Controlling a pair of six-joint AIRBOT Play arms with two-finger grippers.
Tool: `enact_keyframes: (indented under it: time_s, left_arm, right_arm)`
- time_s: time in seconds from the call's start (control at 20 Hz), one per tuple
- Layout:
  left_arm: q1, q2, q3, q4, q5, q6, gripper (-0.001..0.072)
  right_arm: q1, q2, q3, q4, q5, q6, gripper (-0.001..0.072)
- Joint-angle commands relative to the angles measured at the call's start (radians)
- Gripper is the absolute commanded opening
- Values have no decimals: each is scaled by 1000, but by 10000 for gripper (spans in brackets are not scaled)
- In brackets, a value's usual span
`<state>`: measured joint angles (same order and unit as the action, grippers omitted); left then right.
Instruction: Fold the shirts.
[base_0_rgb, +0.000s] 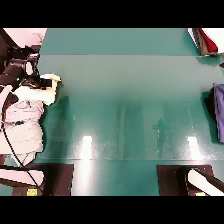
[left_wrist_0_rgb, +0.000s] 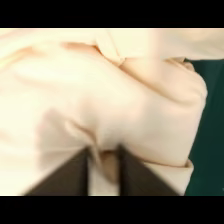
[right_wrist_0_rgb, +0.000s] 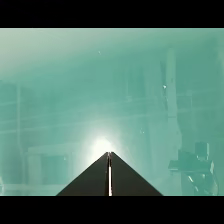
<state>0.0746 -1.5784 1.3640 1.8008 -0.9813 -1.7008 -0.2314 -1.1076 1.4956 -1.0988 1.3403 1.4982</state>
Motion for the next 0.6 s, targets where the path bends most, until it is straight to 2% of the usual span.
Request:
enact_keyframes:
  time_s: [0.0,0.05,0.1,0.2,0.3,0.35,0.45,0.55]
  left_arm:
    - [7,0,38,-64,-2,0,32]
    - [4,14,75,-87,-18,24,23]
    - [-5,33,124,-128,-32,92,23]
    - [-38,91,256,-259,-57,312,23]
    - [-102,162,409,-504,-97,542,23]
    - [-140,192,470,-640,-117,629,23]
    - [-238,245,560,-890,-172,752,22]
    - [-360,289,600,-1018,-248,856,23]
  right_arm:
    - [0,0,0,1,-10,0,22]
    - [0,3,1,1,-20,0,22]
    - [-6,12,1,1,-39,0,22]
    - [-10,41,1,7,-111,0,22]
    - [-9,82,1,8,-204,0,22]
    - [-9,98,0,8,-241,0,22]
    - [-10,128,0,8,-286,1,22]
    - [-9,146,0,8,-295,0,22]
